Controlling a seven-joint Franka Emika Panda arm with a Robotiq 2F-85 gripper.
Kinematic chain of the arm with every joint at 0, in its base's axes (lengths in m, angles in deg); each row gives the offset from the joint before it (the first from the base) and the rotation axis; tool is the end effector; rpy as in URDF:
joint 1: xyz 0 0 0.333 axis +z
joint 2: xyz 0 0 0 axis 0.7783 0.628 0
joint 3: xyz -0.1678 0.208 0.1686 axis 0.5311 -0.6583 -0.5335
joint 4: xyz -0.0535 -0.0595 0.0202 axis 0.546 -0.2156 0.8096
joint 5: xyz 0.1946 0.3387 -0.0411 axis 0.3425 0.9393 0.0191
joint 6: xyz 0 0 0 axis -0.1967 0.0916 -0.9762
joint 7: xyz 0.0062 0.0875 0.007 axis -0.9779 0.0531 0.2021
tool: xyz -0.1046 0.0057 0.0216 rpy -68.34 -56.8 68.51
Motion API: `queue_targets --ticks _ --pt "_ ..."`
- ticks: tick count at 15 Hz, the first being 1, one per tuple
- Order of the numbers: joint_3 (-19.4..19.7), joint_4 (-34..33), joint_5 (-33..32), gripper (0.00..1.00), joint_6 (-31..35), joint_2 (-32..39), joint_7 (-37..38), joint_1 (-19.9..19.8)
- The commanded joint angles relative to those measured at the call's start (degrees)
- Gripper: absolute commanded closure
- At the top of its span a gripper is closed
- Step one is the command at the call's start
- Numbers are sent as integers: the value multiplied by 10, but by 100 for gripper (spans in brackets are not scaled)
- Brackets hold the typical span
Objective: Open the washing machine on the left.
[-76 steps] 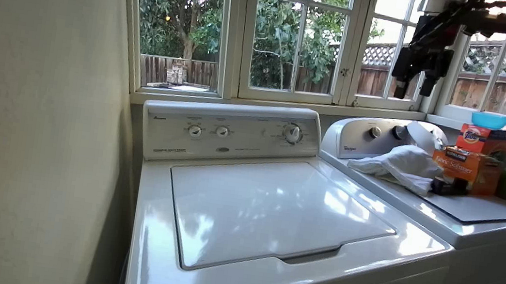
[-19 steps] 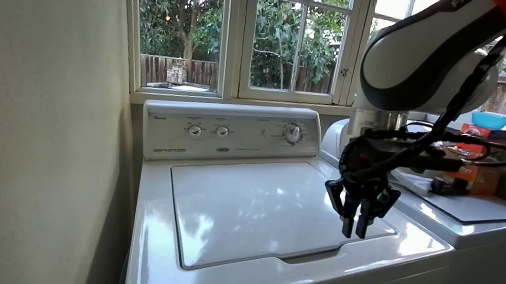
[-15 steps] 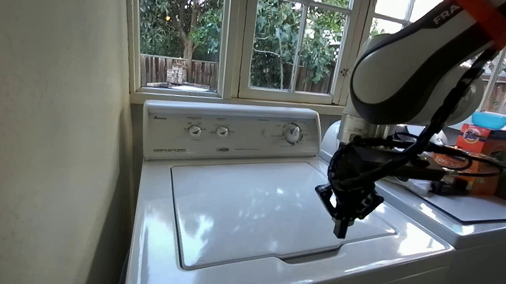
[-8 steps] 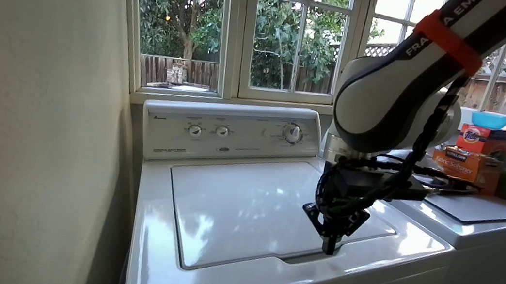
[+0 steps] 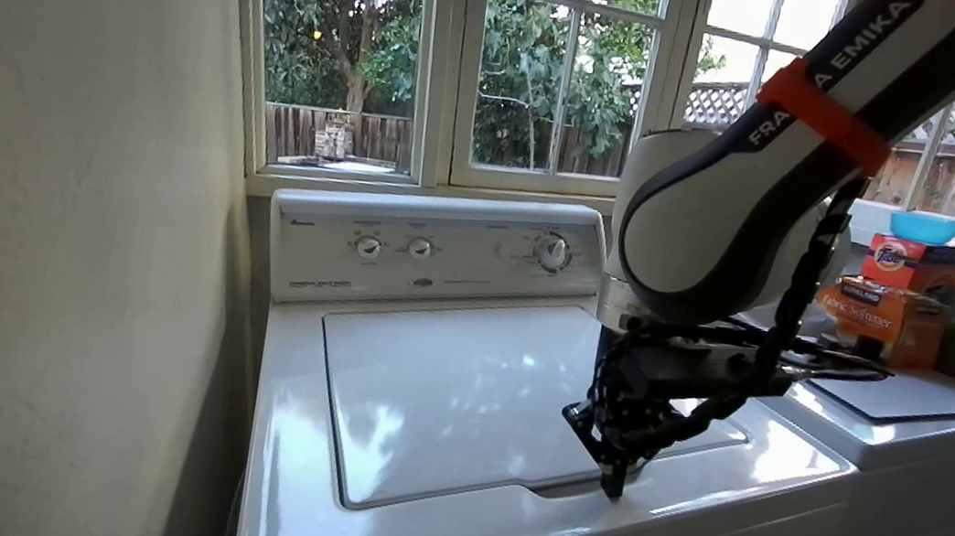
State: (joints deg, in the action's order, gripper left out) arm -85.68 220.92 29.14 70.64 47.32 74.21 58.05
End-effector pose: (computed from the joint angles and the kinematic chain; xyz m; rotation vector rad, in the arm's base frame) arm 0.3644 0.1236 0.2690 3.1356 -0.1550 -0.0823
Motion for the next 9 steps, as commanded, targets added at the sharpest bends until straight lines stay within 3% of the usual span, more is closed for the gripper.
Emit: queue_targets --ticks 1,9 --pt "-4 0 -26 100 41 29 22 0" --pt "-4 -1 -41 100 13 30 86 -8"
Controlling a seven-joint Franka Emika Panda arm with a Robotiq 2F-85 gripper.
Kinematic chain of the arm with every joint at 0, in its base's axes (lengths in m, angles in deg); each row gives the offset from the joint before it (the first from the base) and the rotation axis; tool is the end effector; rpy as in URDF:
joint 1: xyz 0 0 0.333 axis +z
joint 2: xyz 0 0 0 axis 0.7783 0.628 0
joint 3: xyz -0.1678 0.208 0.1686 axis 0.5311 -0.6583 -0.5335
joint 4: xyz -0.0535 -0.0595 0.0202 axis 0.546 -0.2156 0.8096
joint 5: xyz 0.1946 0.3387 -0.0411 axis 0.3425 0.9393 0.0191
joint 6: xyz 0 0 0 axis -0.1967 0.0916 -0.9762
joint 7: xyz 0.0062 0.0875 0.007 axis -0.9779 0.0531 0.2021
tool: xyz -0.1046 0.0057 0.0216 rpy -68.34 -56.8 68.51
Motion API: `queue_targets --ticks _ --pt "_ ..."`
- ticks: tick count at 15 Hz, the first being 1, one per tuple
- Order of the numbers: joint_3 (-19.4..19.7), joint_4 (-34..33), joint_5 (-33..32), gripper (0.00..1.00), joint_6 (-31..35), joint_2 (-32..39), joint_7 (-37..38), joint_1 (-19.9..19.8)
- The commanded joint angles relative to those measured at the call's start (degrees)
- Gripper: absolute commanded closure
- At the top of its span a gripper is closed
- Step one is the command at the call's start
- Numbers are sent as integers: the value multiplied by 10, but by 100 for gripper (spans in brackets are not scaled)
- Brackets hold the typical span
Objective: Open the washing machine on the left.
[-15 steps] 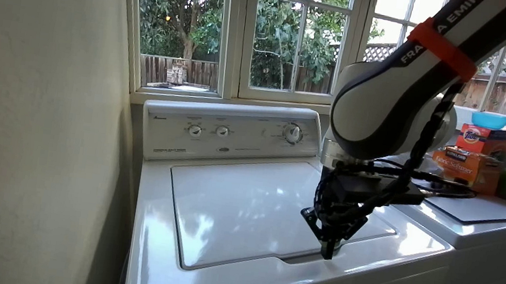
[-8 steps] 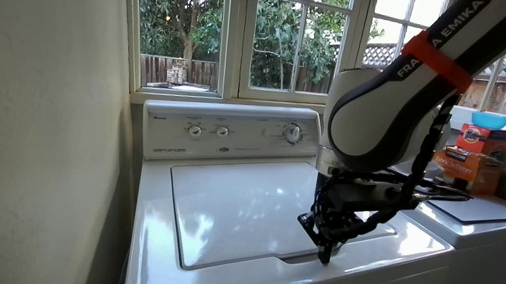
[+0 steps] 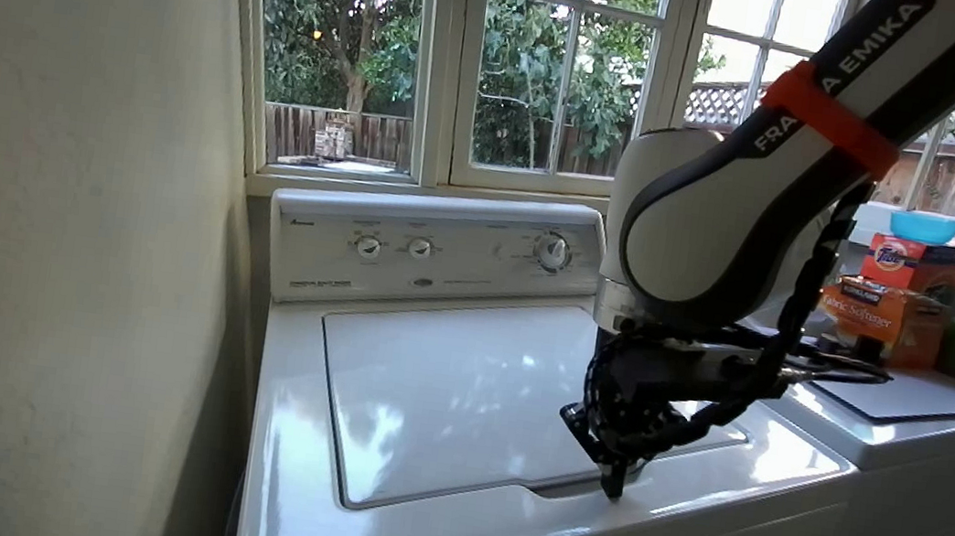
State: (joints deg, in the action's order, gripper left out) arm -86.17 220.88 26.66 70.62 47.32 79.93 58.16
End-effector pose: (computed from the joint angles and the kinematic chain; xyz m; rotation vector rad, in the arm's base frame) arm 0.3632 0.1278 0.2691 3.1038 -0.2371 -0.0668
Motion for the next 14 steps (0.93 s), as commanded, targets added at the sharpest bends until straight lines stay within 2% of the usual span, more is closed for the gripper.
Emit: queue_targets --ticks 1,4,8,14 --pt "1 0 -16 100 13 30 34 -10" --pt "1 0 -18 100 2 30 55 -12" --pt "2 -23 -23 100 -45 37 90 -16" --pt "14 -51 -20 100 -69 61 89 -13"
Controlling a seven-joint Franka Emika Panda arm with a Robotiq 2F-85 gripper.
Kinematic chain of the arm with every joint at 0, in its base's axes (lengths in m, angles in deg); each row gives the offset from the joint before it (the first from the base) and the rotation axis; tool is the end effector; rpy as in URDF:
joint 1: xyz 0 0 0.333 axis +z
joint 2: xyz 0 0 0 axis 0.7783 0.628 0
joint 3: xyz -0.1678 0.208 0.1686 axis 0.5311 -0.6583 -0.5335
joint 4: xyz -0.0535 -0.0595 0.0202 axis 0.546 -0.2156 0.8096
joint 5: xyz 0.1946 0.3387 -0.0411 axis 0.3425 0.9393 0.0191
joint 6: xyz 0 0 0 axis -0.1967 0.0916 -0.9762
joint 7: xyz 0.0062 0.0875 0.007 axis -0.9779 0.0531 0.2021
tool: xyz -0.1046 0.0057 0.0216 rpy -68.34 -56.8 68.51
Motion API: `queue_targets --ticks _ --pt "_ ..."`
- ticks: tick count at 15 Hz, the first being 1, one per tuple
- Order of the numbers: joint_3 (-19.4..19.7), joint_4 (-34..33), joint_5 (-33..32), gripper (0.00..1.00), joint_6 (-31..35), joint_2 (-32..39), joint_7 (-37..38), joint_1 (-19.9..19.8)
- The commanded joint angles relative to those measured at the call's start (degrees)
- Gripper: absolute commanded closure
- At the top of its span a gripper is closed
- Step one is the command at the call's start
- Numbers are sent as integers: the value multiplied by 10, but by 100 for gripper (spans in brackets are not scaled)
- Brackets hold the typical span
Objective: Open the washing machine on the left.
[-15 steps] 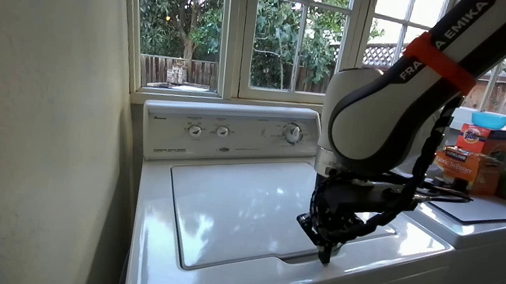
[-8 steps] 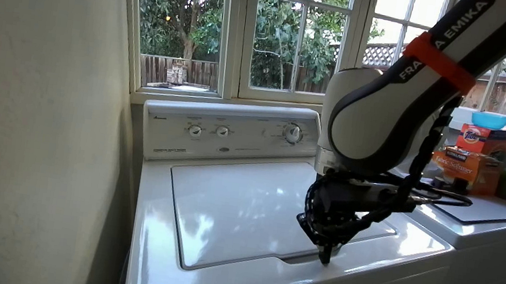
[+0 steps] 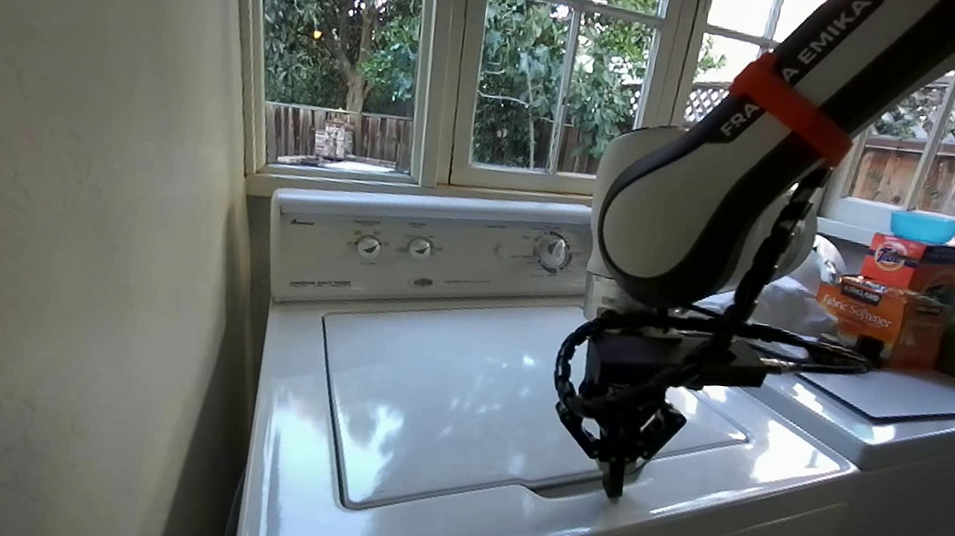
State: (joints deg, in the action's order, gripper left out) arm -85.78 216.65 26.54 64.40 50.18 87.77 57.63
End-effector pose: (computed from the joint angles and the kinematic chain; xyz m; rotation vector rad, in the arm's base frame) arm 0.3770 0.1283 0.2681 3.0457 -0.4615 -0.1882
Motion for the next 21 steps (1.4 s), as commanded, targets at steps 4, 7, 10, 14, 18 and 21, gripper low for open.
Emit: queue_targets --ticks 4,7,10,14,18,21 --pt "14 -15 -17 100 5 36 7 -8" --pt "14 -26 -26 100 -7 44 27 -11" --pt "18 -43 -34 100 -19 57 71 -14" --pt "31 -54 -32 100 8 73 94 -12" --pt "33 -39 -21 100 21 69 72 -5" --pt "33 -16 -14 100 27 44 50 -4"
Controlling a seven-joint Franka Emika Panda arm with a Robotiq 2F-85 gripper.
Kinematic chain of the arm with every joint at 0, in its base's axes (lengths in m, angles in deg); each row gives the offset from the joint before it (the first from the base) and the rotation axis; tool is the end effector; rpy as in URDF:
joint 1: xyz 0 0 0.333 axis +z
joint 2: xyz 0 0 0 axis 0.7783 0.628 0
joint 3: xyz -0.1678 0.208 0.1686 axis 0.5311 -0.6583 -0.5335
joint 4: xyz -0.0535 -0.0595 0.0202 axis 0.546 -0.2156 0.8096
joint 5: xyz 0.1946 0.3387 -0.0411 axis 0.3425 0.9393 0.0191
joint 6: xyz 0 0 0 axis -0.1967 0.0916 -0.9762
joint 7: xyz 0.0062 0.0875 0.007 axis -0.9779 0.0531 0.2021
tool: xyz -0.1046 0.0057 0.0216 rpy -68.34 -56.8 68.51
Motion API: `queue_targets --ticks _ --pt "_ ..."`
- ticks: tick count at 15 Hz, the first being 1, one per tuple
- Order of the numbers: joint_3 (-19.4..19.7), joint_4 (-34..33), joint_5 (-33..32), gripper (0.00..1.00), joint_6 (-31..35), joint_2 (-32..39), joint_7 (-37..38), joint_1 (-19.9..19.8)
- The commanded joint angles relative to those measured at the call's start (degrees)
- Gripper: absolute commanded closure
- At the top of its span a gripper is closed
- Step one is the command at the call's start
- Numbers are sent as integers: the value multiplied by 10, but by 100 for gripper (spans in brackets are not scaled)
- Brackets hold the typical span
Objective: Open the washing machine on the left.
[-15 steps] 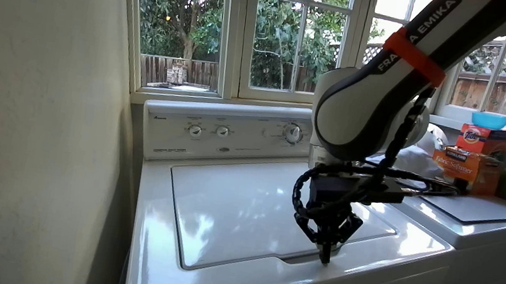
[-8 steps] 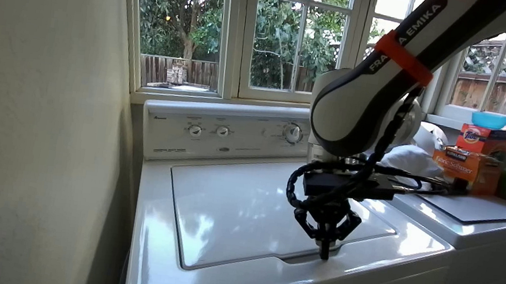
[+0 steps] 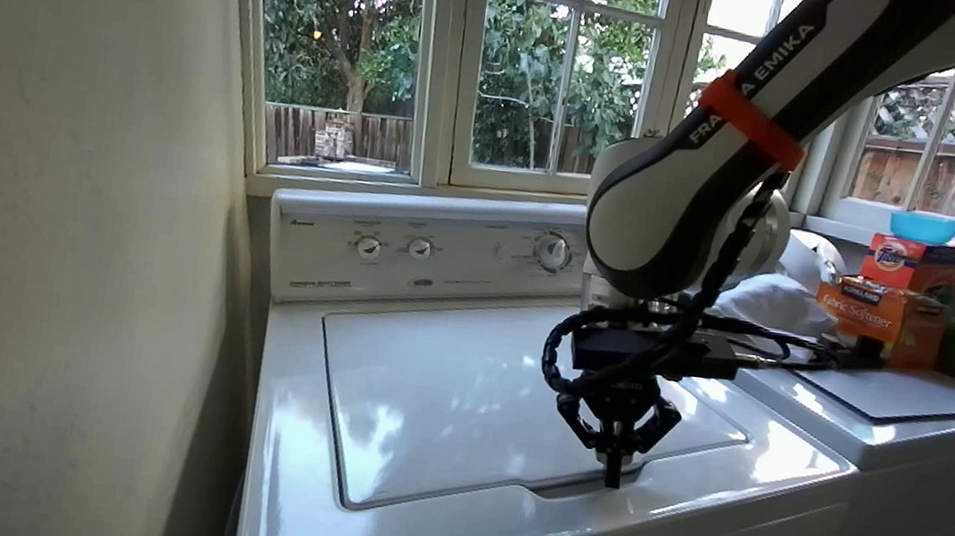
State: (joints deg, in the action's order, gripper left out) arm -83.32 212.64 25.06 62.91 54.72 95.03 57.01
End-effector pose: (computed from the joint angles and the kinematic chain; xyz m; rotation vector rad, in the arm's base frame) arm 0.4011 0.1149 0.2597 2.9804 -0.6946 -0.2317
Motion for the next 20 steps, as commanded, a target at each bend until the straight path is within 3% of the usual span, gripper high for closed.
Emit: queue_targets --ticks 1,3,6,7,9,11,12,13,16,17,19,20 --pt "9 39 14 100 48 -20 -36 3" --pt "13 77 50 100 87 -60 -67 4" --pt "30 143 162 100 143 -139 -157 16" --pt "37 85 175 100 134 -110 -174 14" --pt "50 90 200 100 157 -142 -220 18" --pt "61 93 202 100 132 -169 -260 20" --pt "62 123 193 100 107 -203 -268 19" --pt "58 80 154 100 45 -186 -254 0" --pt "52 80 86 100 -97 -223 -253 -21" --pt "49 103 69 100 -126 -260 -260 -22" --pt "40 79 37 100 -178 -260 -251 -28" --pt "36 80 34 74 -203 -268 -240 -28"
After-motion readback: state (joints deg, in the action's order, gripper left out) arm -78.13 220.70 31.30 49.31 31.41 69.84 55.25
